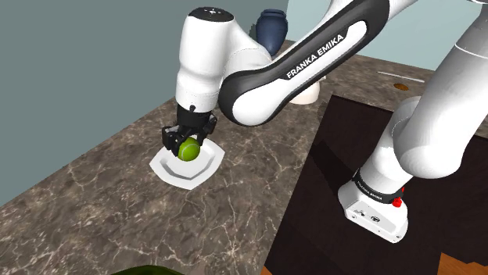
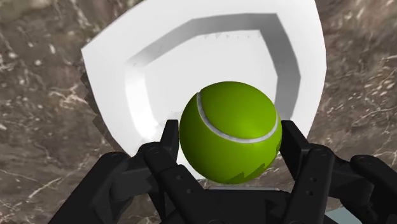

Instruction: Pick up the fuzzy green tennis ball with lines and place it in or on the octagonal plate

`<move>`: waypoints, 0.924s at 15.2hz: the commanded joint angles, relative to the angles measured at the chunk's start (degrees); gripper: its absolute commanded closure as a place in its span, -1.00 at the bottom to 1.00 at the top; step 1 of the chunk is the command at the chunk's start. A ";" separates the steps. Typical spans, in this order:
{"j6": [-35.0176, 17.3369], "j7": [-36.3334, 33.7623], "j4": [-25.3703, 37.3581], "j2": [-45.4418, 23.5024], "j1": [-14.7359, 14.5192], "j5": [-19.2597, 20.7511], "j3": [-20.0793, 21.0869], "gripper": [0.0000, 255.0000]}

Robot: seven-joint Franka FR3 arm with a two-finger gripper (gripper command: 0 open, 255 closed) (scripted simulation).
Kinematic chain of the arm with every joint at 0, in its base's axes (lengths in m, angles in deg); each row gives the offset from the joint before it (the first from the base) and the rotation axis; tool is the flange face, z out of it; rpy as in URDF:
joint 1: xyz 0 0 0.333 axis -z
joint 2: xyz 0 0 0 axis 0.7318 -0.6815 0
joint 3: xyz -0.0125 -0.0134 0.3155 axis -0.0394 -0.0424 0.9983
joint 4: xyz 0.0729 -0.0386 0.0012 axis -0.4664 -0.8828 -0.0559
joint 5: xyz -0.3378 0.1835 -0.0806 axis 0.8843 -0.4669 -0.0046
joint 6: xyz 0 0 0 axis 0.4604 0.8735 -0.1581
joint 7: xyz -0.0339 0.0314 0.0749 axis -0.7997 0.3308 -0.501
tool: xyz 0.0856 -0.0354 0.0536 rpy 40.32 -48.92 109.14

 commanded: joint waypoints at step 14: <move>-1.43 -0.80 -0.40 -1.11 -0.05 1.00 0.00 -1.00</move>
